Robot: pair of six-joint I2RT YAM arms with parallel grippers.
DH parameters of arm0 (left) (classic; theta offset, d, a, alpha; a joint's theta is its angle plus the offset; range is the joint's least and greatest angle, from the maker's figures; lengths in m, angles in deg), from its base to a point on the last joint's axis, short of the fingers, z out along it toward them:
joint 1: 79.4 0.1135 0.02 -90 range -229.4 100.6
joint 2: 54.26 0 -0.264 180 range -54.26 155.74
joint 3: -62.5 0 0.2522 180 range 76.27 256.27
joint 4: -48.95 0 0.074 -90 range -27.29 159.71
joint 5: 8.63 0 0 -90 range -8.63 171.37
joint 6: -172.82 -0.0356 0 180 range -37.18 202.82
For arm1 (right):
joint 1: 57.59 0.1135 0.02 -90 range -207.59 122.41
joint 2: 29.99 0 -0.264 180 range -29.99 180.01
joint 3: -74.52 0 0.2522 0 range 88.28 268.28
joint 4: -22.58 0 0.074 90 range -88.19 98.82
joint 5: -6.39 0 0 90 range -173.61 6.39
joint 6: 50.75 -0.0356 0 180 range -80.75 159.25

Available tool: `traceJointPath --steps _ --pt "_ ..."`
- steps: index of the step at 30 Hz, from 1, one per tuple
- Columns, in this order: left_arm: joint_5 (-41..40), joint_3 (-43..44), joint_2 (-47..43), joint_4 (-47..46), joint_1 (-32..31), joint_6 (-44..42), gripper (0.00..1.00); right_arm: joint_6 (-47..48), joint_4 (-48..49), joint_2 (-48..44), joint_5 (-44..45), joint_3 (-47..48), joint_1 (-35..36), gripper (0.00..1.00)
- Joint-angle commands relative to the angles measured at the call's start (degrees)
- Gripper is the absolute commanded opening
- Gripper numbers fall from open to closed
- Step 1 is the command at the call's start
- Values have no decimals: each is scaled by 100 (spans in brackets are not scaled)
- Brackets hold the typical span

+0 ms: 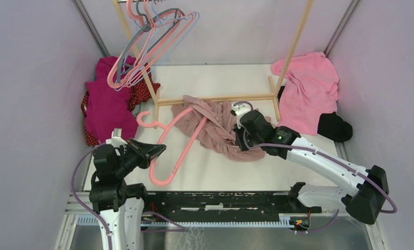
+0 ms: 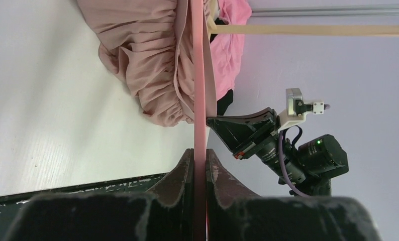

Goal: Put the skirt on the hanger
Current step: Hang the skirt on the hanger.

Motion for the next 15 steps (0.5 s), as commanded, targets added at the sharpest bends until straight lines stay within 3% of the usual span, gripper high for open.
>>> traceJointPath --steps 1,15 --pt "166 200 104 -389 161 -312 3 -48 -21 173 86 509 101 1" --pt "807 74 -48 943 498 -1261 3 346 -141 1244 572 1799 806 1"
